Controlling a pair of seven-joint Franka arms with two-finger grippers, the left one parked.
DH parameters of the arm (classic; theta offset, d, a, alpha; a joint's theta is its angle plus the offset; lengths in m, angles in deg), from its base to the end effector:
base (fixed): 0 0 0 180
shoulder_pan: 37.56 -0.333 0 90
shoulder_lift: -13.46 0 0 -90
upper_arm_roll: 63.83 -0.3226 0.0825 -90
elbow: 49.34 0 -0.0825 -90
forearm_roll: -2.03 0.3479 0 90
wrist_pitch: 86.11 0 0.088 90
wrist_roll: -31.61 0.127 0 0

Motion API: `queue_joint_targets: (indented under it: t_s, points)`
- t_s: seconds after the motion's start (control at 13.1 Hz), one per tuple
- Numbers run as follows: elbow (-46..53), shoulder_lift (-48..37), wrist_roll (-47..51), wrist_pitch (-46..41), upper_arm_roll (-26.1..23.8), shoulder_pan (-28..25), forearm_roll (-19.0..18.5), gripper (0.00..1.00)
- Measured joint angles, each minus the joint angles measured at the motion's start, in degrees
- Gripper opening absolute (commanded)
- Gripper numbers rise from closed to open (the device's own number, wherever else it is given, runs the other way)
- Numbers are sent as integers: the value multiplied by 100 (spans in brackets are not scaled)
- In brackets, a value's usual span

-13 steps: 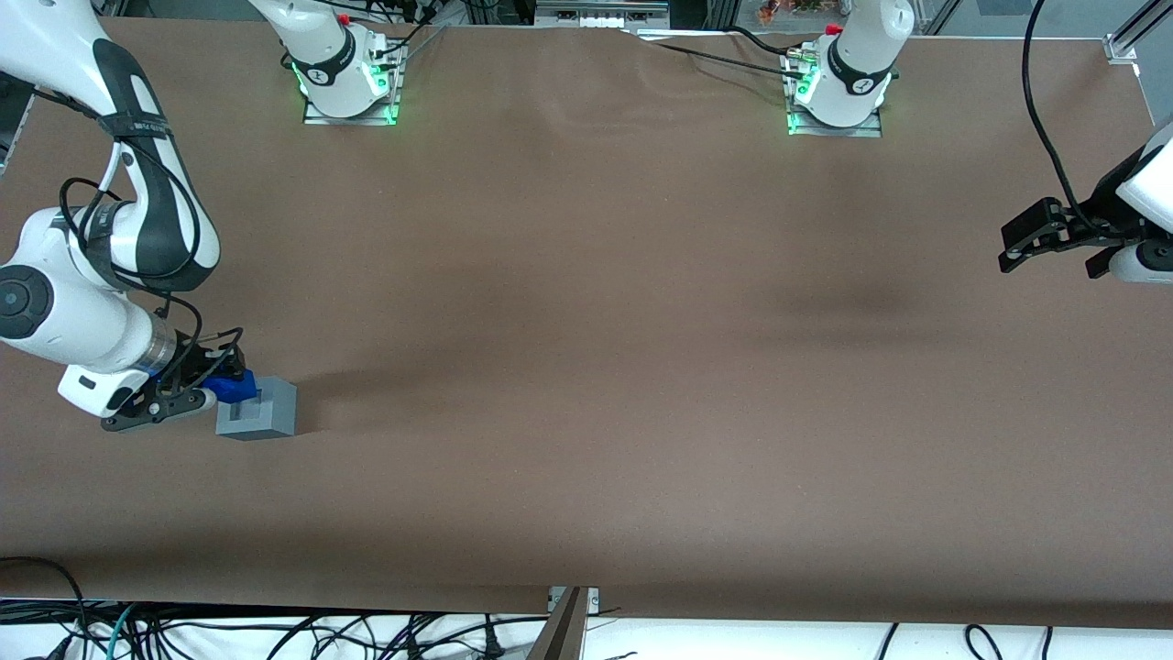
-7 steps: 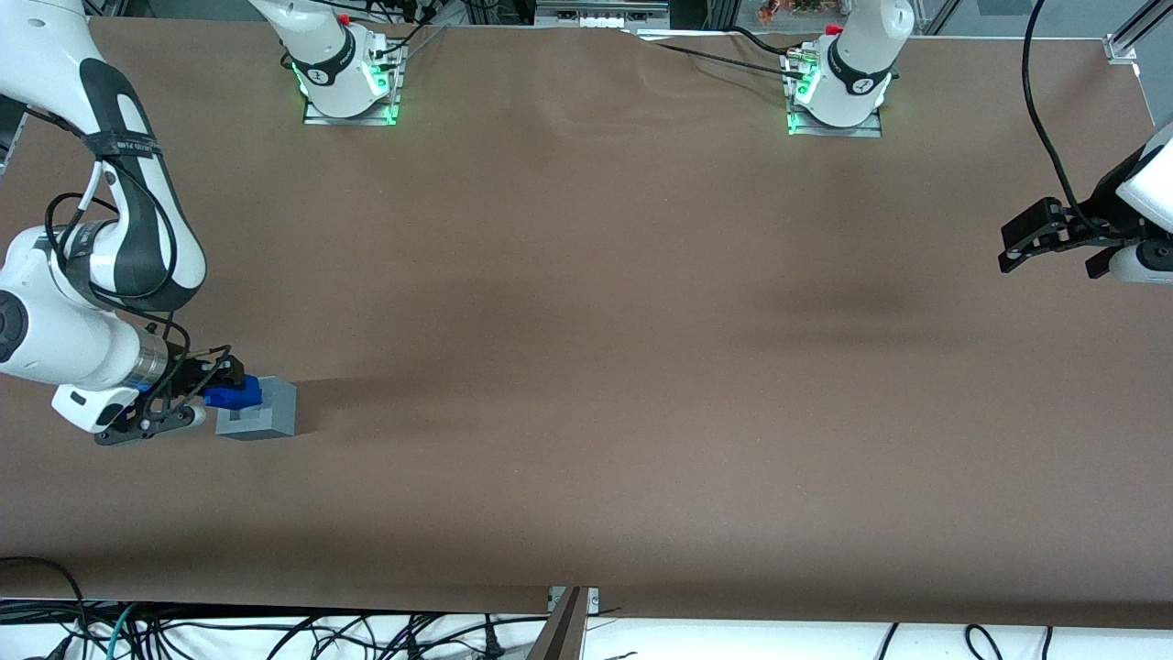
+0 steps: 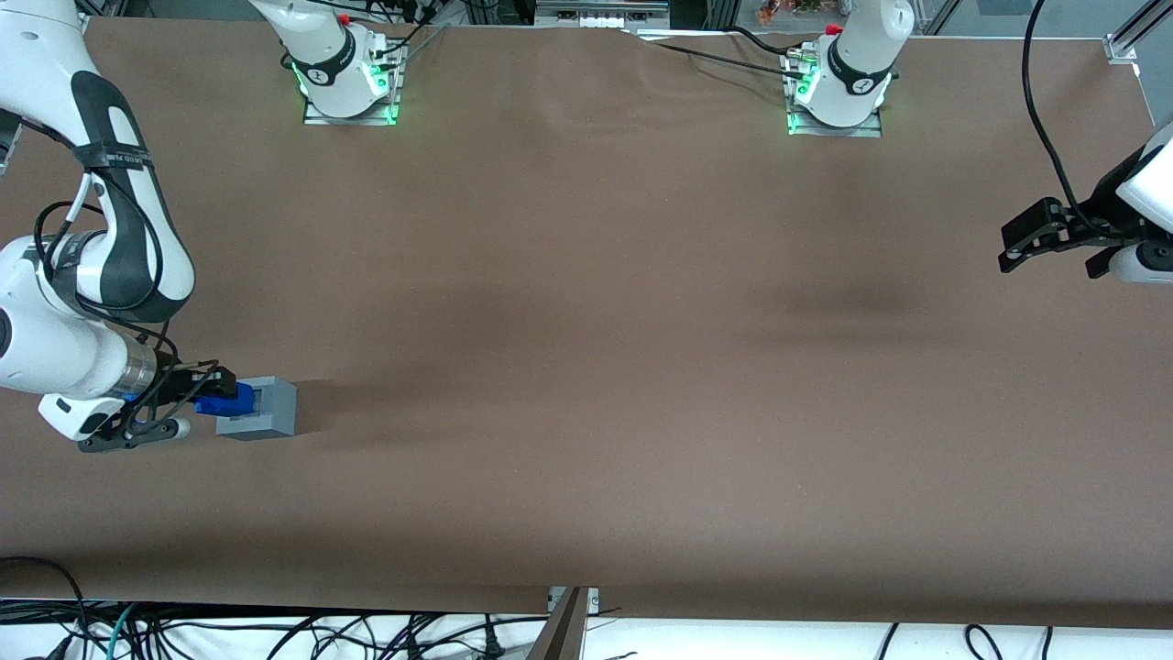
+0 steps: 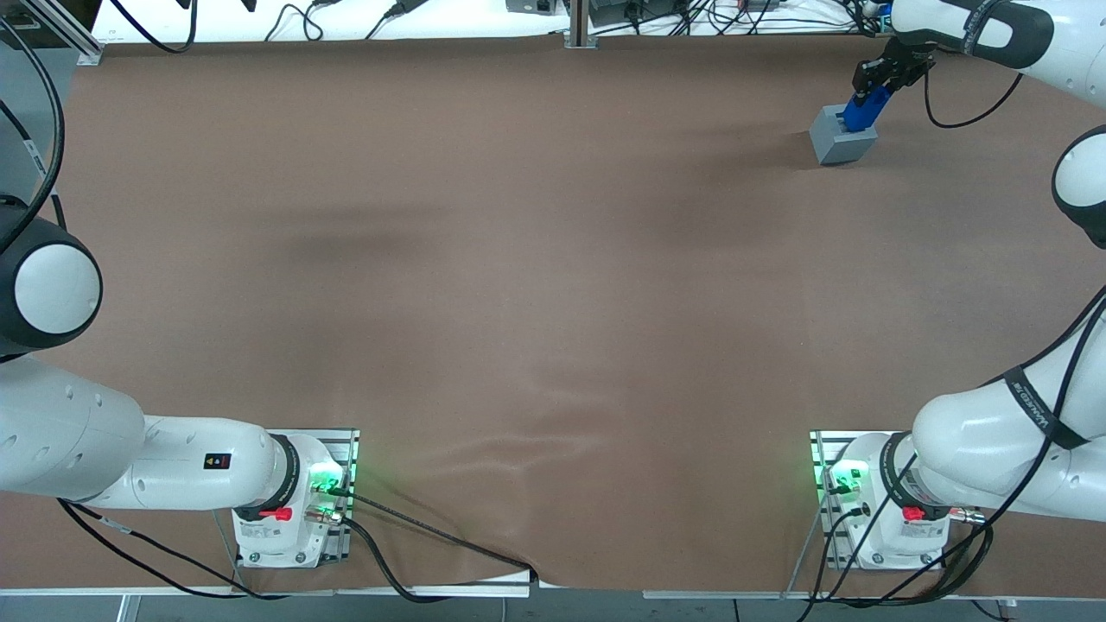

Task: Insert blue part into gray base with right arm
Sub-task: 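Lower the blue block into the gray base's hole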

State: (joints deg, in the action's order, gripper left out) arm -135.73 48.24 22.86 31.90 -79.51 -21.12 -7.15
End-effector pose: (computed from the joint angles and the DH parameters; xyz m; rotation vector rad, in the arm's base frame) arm 0.6720 -0.0501 0.3208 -3.1117 -0.2696 0.0461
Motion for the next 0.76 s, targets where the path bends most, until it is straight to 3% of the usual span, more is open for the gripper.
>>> queue_joint_targets:
  t_s: [0.76]
  points:
    - [28,61,384,7,-5,-5,7,46]
